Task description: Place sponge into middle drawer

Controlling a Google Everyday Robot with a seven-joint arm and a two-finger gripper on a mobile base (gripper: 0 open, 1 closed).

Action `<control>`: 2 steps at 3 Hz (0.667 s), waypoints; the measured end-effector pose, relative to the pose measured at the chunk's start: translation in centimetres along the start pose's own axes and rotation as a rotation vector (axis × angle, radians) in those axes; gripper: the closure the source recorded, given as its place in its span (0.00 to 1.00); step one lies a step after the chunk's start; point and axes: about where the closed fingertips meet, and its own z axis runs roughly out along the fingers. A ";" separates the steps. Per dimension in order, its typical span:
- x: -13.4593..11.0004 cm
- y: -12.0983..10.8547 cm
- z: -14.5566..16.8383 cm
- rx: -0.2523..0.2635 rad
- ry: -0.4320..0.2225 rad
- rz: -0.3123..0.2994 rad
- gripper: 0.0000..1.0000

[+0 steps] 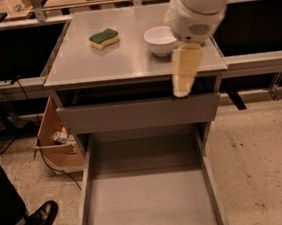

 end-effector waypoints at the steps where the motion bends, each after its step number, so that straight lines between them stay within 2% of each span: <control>1: -6.6 -4.4 3.0 0.020 -0.072 -0.054 0.00; 2: -15.0 -8.7 5.1 0.052 -0.148 -0.111 0.00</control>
Offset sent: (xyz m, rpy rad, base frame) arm 0.1513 0.2149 0.0197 0.1118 -0.1106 0.1878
